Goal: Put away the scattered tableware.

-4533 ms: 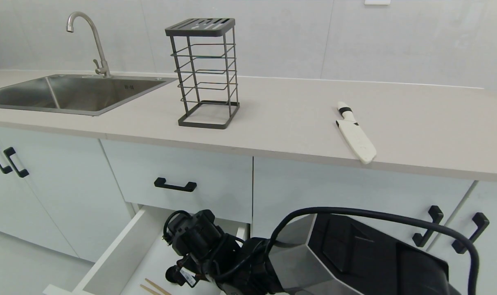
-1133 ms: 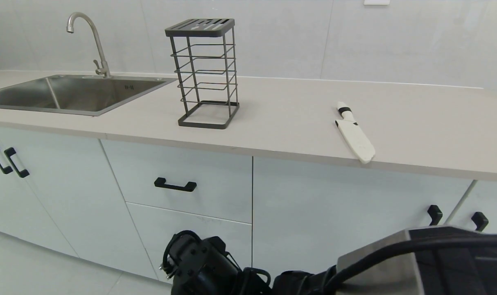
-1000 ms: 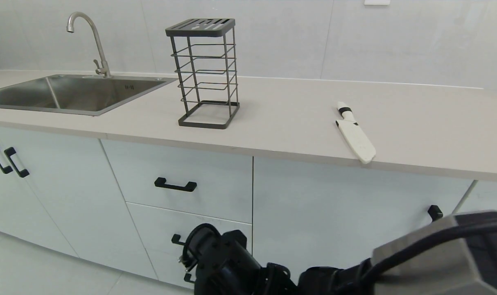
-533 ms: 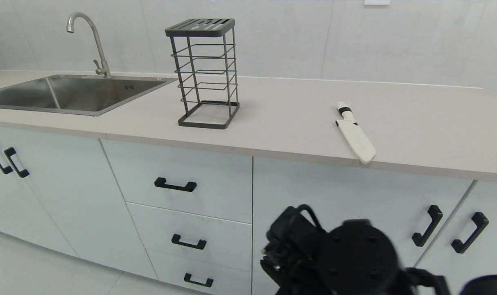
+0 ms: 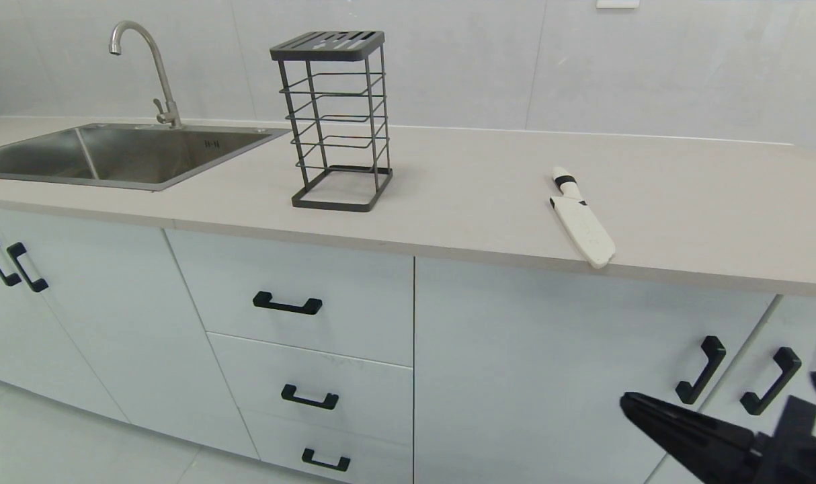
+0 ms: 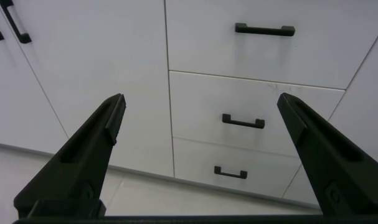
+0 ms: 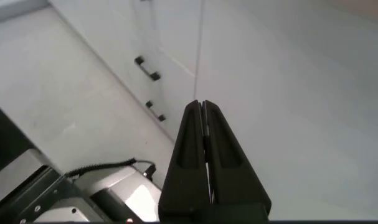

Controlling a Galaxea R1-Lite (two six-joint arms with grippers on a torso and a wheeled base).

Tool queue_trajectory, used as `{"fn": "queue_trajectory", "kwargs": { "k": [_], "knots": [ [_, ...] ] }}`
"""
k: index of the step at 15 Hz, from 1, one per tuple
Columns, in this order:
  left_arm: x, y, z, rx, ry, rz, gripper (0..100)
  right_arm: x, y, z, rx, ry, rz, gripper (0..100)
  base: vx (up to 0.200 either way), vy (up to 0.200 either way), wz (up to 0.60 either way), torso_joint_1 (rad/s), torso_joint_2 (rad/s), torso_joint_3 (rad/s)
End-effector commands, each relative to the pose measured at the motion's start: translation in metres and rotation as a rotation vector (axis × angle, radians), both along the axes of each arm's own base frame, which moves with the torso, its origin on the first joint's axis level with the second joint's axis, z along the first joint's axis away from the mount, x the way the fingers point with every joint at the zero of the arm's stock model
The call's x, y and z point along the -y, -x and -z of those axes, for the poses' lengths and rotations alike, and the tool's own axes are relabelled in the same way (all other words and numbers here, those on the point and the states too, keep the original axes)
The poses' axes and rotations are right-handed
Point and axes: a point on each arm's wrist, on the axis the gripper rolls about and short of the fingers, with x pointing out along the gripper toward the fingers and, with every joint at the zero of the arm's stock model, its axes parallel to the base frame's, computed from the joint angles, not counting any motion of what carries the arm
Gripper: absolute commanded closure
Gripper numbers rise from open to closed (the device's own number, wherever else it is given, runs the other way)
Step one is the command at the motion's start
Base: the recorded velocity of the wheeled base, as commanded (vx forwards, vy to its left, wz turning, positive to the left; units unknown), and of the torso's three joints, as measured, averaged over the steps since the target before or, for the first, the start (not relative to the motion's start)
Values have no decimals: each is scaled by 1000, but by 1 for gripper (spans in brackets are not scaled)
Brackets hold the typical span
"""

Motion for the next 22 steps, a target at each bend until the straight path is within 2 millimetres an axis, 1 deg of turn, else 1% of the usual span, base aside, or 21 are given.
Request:
{"fn": "queue_trajectory", "kwargs": {
  "k": [1, 3, 4, 6, 8, 9, 10, 11, 12, 13, 14, 15, 17, 18, 21, 22],
  "knots": [
    [0, 0, 0, -1, 0, -1, 0, 33, 14, 5, 68, -94, 94, 100, 0, 0, 0, 0, 0, 0],
    [0, 0, 0, -1, 0, -1, 0, 50, 20, 3, 121, -175, 191, 100, 0, 0, 0, 0, 0, 0],
    [0, 0, 0, -1, 0, -1, 0, 56, 22, 0, 133, -207, 197, 100, 0, 0, 0, 0, 0, 0],
    [0, 0, 0, -1, 0, -1, 0, 75, 30, -5, 173, -306, 216, 100, 0, 0, 0, 0, 0, 0],
    [0, 0, 0, -1, 0, 0, 0, 91, 33, -4, 216, -355, 326, 100, 0, 0, 0, 0, 0, 0],
    [0, 0, 0, -1, 0, 0, 0, 101, 36, -6, 255, -386, 412, 100, 0, 0, 0, 0, 0, 0],
    [0, 0, 0, -1, 0, -1, 0, 115, 42, -8, 324, -416, 569, 100, 0, 0, 0, 0, 0, 0],
    [0, 0, 0, -1, 0, 0, 0, 124, 50, -10, 404, -395, 692, 100, 0, 0, 0, 0, 0, 0],
    [0, 0, 0, -1, 0, -1, 0, 133, 62, -10, 495, -307, 778, 100, 0, 0, 0, 0, 0, 0],
    [0, 0, 0, -1, 0, 0, 0, 138, 73, -9, 570, -174, 867, 100, 0, 0, 0, 0, 0, 0],
    [0, 0, 0, -1, 0, 0, 0, 138, 73, -9, 570, -174, 867, 100, 0, 0, 0, 0, 0, 0],
    [0, 0, 0, -1, 0, -1, 0, 144, 94, -5, 669, -82, 1008, 100, 0, 0, 0, 0, 0, 0],
    [0, 0, 0, -1, 0, -1, 0, 144, 102, 0, 673, -43, 1090, 100, 0, 0, 0, 0, 0, 0],
    [0, 0, 0, -1, 0, -1, 0, 142, 102, 3, 659, 39, 1119, 100, 0, 0, 0, 0, 0, 0],
    [0, 0, 0, -1, 0, 0, 0, 145, 108, 4, 693, 277, 1094, 100, 0, 0, 0, 0, 0, 0],
    [0, 0, 0, -1, 0, 0, 0, 146, 113, -2, 719, 431, 1110, 100, 0, 0, 0, 0, 0, 0]
  ]
}}
